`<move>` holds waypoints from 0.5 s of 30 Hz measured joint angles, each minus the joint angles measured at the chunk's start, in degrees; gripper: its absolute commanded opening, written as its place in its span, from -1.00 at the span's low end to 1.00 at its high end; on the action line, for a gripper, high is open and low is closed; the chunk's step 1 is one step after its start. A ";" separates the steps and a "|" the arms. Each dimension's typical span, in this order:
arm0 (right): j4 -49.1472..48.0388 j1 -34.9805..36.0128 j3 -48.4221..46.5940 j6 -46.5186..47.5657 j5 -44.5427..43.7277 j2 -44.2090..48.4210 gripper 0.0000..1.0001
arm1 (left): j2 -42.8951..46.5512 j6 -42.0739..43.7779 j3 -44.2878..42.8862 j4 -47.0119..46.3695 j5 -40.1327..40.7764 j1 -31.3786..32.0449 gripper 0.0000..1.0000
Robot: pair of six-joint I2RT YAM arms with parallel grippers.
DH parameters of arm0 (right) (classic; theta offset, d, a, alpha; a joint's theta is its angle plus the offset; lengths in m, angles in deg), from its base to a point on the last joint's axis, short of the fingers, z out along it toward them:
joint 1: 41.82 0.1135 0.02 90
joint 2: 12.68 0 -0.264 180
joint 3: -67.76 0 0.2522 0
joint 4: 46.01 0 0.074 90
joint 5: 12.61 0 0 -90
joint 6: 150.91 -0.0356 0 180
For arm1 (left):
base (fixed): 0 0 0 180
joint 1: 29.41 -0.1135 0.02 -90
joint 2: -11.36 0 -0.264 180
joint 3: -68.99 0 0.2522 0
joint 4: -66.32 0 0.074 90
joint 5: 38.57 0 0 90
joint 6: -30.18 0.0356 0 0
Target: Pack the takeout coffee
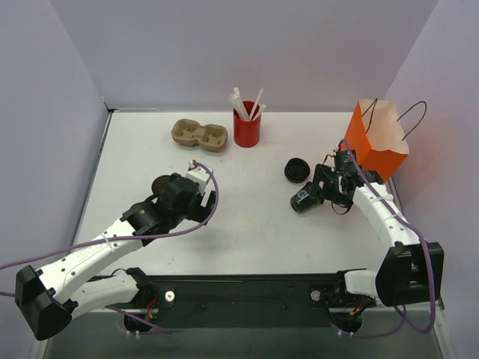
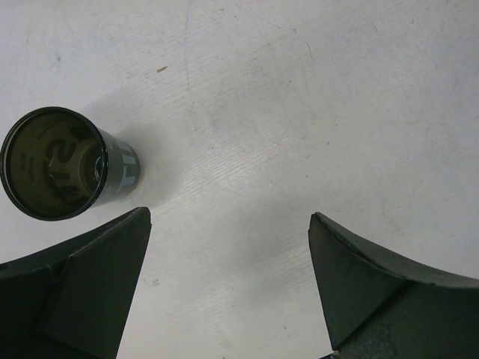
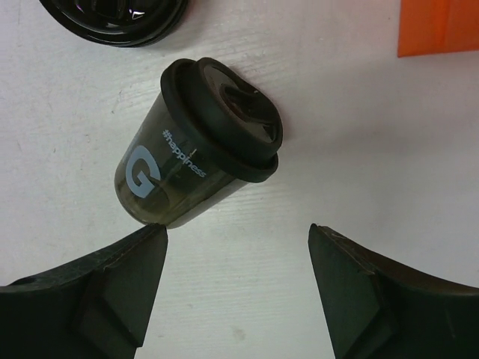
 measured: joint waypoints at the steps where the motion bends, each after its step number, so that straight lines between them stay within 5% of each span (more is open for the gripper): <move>1: -0.28 -1.05 -0.76 1.25 1.42 -1.29 0.56 | -0.07 0.00 0.00 0.00 0.09 0.17 0.93; 15: -2.16 -5.86 -17.88 14.67 20.52 -20.83 0.39 | -0.85 0.13 0.02 0.02 1.25 1.42 0.93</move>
